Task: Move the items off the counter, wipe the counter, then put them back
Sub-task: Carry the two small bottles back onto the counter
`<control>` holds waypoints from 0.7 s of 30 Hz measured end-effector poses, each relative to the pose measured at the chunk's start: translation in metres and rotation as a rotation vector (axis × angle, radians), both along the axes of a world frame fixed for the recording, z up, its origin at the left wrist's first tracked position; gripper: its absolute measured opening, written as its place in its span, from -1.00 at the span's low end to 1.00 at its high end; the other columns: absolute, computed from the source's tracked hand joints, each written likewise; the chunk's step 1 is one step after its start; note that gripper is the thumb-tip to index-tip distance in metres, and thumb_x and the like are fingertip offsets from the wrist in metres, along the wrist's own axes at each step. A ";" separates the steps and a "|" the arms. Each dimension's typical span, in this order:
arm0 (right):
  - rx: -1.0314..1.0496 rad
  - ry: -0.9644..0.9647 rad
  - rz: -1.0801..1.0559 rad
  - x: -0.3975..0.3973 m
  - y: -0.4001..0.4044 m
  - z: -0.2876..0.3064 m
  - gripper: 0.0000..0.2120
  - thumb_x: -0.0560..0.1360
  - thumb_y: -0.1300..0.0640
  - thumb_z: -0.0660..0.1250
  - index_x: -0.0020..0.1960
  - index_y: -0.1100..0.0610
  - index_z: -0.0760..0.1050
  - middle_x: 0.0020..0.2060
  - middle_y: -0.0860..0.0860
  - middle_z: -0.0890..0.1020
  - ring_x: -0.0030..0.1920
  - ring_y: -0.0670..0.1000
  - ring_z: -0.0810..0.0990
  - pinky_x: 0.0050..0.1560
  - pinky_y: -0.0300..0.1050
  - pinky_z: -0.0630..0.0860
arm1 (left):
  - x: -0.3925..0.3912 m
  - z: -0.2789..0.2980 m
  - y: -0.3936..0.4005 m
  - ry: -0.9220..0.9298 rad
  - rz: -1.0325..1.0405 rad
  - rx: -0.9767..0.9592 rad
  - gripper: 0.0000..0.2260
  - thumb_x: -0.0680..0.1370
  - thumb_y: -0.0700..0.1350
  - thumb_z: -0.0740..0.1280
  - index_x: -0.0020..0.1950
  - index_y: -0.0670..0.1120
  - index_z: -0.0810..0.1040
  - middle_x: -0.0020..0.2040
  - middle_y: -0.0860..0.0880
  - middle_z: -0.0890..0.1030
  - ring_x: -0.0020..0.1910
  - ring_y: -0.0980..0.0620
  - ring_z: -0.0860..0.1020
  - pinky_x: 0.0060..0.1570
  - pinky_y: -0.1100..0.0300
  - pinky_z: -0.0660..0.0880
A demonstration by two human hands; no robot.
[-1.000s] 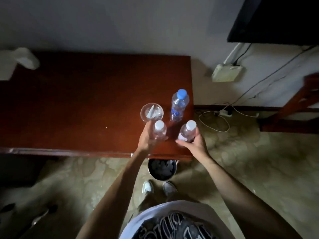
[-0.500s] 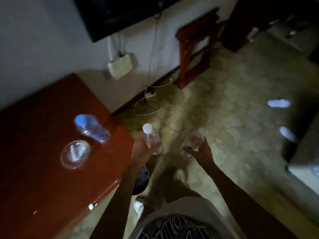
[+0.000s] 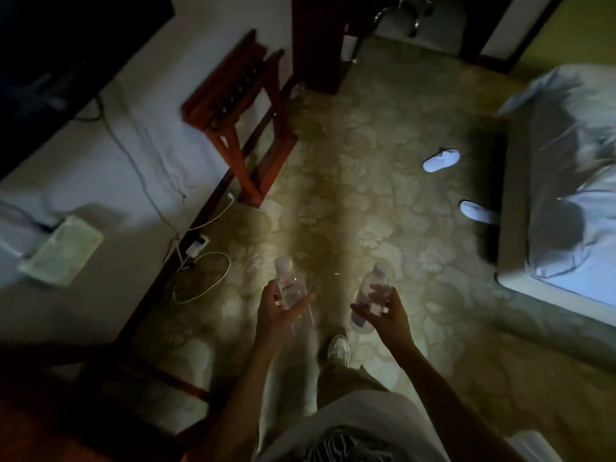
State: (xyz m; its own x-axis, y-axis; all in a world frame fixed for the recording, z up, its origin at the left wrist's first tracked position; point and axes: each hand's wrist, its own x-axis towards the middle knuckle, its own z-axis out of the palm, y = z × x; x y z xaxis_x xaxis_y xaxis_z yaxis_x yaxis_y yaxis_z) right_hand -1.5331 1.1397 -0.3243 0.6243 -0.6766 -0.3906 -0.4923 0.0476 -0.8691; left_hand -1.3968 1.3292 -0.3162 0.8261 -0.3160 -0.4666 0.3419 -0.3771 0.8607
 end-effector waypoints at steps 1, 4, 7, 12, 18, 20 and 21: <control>0.002 -0.015 -0.006 0.014 -0.024 0.007 -0.46 0.27 0.05 0.61 0.16 -0.03 0.45 0.07 -0.08 0.62 0.06 -0.11 0.62 -0.09 -0.31 0.53 | 0.015 0.004 -0.023 0.010 0.001 0.000 -0.17 0.08 0.37 0.55 0.24 0.03 0.48 0.11 0.02 0.62 0.08 0.01 0.63 0.01 0.02 0.64; -0.031 -0.085 0.004 0.062 -0.099 0.030 -0.45 0.29 0.02 0.59 0.20 -0.04 0.45 0.08 -0.08 0.60 0.03 -0.16 0.62 -0.05 -0.28 0.57 | 0.065 0.022 -0.096 -0.029 -0.004 -0.024 -0.30 0.22 0.23 0.57 0.27 0.00 0.48 0.14 0.02 0.60 0.10 0.03 0.60 0.01 0.12 0.61; -0.025 -0.114 -0.050 0.106 -0.155 0.046 -0.46 0.32 0.06 0.57 0.23 -0.03 0.42 0.05 -0.11 0.60 0.03 -0.17 0.60 -0.14 -0.34 0.54 | 0.111 0.038 -0.157 -0.080 -0.029 -0.037 -0.46 0.37 0.01 0.56 0.29 -0.01 0.47 0.12 0.09 0.57 0.01 0.26 0.53 -0.22 0.51 0.45; 0.019 -0.114 -0.128 0.174 -0.212 0.031 -0.47 0.32 0.04 0.57 0.19 -0.08 0.39 0.04 -0.14 0.57 0.01 -0.22 0.56 -0.11 -0.36 0.45 | 0.193 0.031 -0.240 -0.066 -0.075 -0.063 -0.26 0.25 0.21 0.57 0.35 -0.01 0.47 0.18 0.00 0.62 0.12 0.08 0.60 -0.18 0.45 0.49; 0.031 -0.074 -0.219 0.268 -0.305 0.010 -0.41 0.28 0.00 0.58 0.22 -0.04 0.41 0.09 -0.09 0.57 0.08 -0.14 0.56 0.00 -0.24 0.52 | 0.305 0.012 -0.361 -0.046 -0.193 -0.034 -0.43 0.38 -0.02 0.56 0.33 -0.06 0.47 0.14 -0.01 0.61 0.11 0.01 0.60 -0.17 0.39 0.47; 0.013 -0.071 -0.270 0.304 -0.347 0.024 -0.43 0.28 0.00 0.58 0.21 -0.06 0.40 0.07 -0.13 0.57 0.06 -0.18 0.55 0.04 -0.19 0.53 | 0.345 0.024 -0.407 -0.056 -0.241 -0.026 -0.46 0.39 -0.04 0.55 0.32 -0.06 0.48 0.07 0.04 0.61 0.01 0.11 0.60 -0.29 0.47 0.46; -0.004 -0.083 -0.287 0.326 -0.370 0.035 -0.43 0.29 0.00 0.57 0.21 -0.07 0.40 0.07 -0.16 0.56 0.05 -0.20 0.55 0.03 -0.20 0.52 | 0.367 0.033 -0.431 -0.057 -0.259 -0.037 -0.48 0.40 -0.04 0.55 0.31 -0.05 0.48 0.03 0.07 0.60 -0.03 0.17 0.59 -0.34 0.49 0.47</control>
